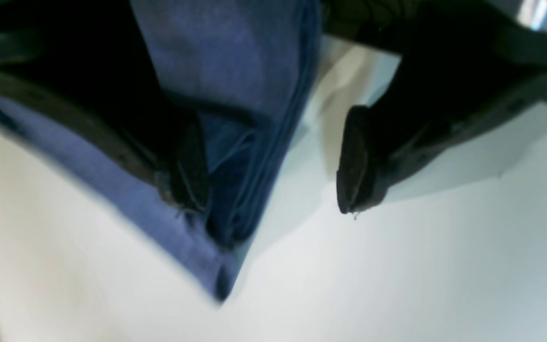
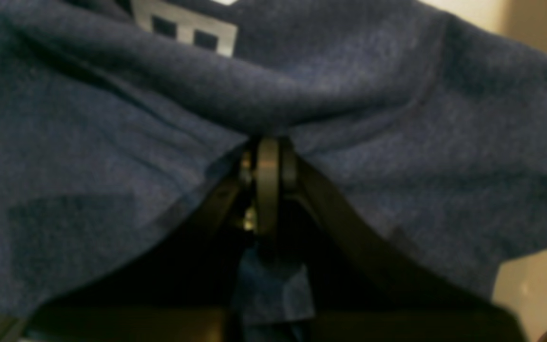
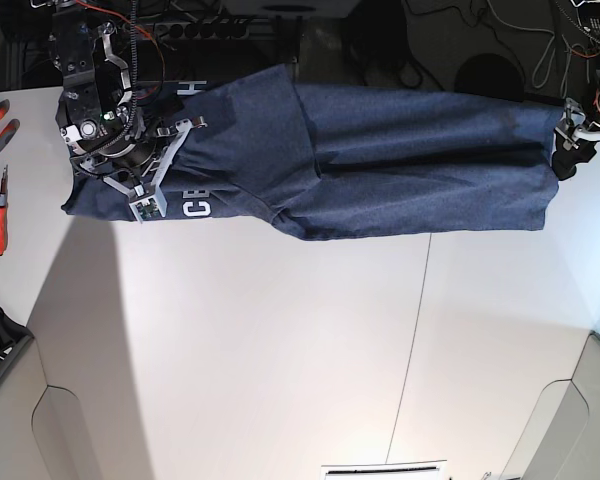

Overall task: Layout the t-shirt on the table in an organized manner, then fold the t-shirt properly
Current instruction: 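Regrasp the shirt end with the left gripper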

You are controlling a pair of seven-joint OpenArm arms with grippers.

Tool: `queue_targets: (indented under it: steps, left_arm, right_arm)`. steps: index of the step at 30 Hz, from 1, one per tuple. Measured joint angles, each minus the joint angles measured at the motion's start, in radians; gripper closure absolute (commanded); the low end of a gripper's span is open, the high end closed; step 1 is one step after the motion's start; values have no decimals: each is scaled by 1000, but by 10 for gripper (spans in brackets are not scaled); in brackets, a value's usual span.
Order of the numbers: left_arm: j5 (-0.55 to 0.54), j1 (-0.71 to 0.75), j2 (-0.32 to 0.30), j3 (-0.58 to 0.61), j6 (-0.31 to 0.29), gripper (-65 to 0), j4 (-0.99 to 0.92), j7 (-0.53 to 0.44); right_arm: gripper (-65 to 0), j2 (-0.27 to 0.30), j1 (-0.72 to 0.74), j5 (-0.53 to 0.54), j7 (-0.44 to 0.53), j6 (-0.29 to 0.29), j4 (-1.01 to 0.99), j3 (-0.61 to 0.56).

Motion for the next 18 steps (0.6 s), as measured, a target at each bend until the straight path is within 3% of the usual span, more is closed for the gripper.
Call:
queue_targets:
  steps: [7,18]
  left_arm:
    - [-271,-3,-26,0,0,-456,0,188]
    - [-217,-3,-29,0,0,-456,0,222]
  right_arm:
    - [0,0,0,0,0,0,0,0]
    - [0,0,0,1,0,0,0,0]
